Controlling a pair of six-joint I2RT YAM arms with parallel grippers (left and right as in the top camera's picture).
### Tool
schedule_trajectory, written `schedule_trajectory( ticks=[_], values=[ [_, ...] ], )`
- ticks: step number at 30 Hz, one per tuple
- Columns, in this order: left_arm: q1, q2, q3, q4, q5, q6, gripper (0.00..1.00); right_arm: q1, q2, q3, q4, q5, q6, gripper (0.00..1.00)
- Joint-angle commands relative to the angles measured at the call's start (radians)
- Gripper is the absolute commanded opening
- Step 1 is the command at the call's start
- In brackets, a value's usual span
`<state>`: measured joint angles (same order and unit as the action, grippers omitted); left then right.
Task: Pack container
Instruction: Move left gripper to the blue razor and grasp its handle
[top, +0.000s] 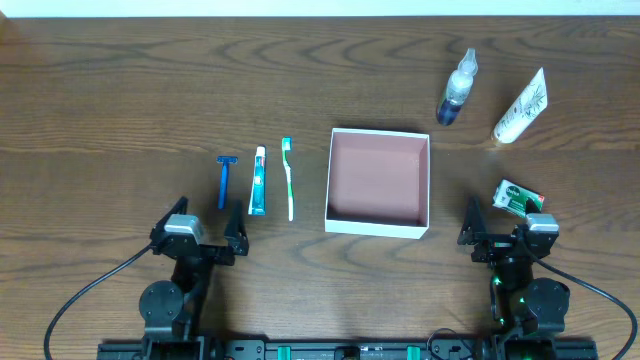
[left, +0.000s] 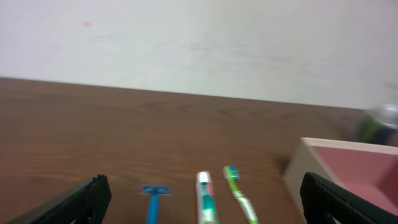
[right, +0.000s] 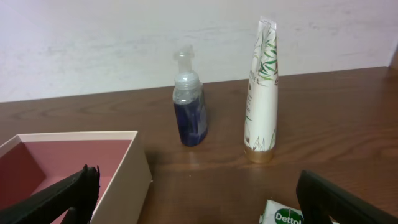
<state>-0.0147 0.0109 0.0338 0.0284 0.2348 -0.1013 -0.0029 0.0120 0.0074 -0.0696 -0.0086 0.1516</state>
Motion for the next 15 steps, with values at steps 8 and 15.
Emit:
schedule_trajectory(
  ticks=[8,15],
  values=[
    [0.004,0.304,0.480,-0.380,-0.005,0.093,0.98,-0.005,-0.006,-0.002,-0.004,-0.003,-0.011,0.99],
    [0.002,0.801,0.895,-0.809,0.001,0.094,0.98,-0.005,-0.006,-0.002,-0.004,-0.003,-0.011,0.99]
  ],
)
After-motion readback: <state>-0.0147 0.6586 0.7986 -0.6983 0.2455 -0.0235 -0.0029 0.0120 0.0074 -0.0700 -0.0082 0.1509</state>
